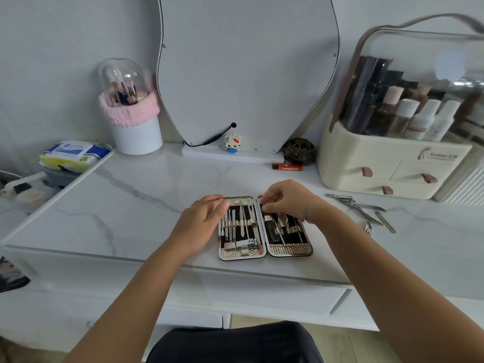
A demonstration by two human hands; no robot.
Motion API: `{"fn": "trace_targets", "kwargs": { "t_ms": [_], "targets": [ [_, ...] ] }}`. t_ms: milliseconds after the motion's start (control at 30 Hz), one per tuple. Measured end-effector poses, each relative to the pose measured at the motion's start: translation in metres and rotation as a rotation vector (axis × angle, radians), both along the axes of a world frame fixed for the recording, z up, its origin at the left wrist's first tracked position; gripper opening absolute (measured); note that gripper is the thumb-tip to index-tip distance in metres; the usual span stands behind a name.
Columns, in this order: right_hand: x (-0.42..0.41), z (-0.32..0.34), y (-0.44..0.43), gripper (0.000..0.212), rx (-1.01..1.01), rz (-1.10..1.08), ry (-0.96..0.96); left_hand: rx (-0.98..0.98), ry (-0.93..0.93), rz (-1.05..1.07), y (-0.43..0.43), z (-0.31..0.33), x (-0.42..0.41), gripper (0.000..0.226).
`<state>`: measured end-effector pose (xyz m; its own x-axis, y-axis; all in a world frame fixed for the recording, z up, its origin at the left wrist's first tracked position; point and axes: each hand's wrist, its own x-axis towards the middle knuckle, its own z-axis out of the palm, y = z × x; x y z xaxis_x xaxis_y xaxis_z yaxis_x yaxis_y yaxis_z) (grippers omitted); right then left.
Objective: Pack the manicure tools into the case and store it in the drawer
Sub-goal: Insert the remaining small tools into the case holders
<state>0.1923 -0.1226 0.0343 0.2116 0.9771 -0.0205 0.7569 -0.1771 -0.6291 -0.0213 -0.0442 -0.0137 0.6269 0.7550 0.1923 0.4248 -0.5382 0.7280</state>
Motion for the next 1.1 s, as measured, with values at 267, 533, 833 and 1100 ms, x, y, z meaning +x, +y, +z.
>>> {"fn": "trace_targets", "kwargs": {
  "t_ms": [267, 533, 833, 1100],
  "targets": [
    [0.005, 0.003, -0.012, 0.015, 0.080, -0.037, 0.003, -0.011, 0.001, 0.003, 0.000, 0.000, 0.000, 0.064],
    [0.080, 0.014, -0.070, 0.006, 0.131, -0.441, -0.150, -0.030, -0.025, 0.004, 0.001, -0.001, 0.000, 0.063],
    [0.093, -0.008, -0.072, 0.005, -0.027, -0.469, -0.217, -0.039, -0.036, 0.010, -0.002, 0.000, -0.001, 0.059],
    [0.095, -0.005, -0.065, 0.017, -0.217, -0.419, -0.269, -0.036, -0.025, 0.008, 0.000, -0.002, 0.000, 0.058]
  ]
}}
